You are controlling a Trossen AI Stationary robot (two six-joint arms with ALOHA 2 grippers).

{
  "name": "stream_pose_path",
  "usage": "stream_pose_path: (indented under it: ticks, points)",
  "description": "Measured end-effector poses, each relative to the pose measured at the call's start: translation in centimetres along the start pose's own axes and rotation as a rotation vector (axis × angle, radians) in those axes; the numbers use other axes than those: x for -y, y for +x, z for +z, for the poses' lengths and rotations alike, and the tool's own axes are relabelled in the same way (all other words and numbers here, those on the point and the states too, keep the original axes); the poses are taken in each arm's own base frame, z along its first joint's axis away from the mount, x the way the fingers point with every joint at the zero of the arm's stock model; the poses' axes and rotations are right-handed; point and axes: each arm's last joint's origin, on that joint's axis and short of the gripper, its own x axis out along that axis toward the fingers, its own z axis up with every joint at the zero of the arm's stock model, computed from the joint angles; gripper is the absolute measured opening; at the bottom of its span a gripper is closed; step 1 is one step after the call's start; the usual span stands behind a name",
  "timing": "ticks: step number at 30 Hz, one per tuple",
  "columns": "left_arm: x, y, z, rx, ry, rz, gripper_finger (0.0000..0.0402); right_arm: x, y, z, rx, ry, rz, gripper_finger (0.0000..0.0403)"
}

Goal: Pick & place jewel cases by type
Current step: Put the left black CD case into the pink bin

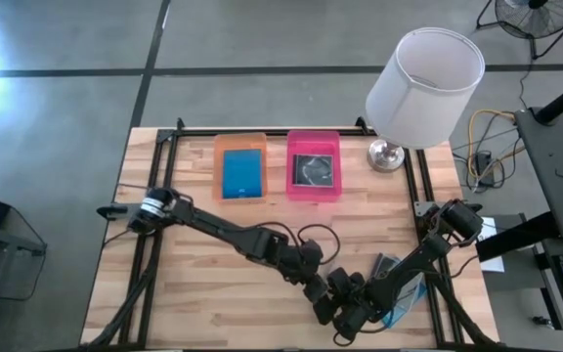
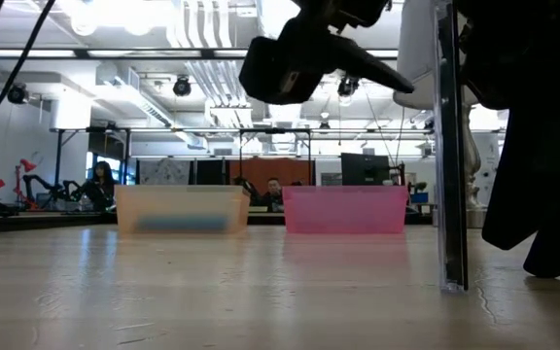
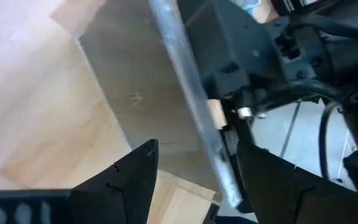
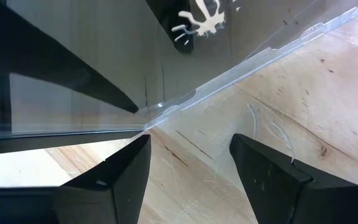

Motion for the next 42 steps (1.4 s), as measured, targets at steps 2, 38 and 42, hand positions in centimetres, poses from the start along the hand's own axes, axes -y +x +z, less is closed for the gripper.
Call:
stream_pose_path:
  ticks: [2,38,42]
  points:
    - [0.0,0.6,0.0,-0.005,0.001,0.007,0.0202,0.0,0.0,0.0,0.0,-0.001,0.0,0.0226]
    - [-2.0,-0.6,1.1,-0.145,0.158,0.26,0.0004,1.3,-2.6,-4.4,0.068,0.133,0.058,0.0226]
    - [-1.4,-3.5,1.9,-0.072,0.141,0.241,0.0003,2.0,-3.5,-5.5,0.096,0.201,0.071,0.0226]
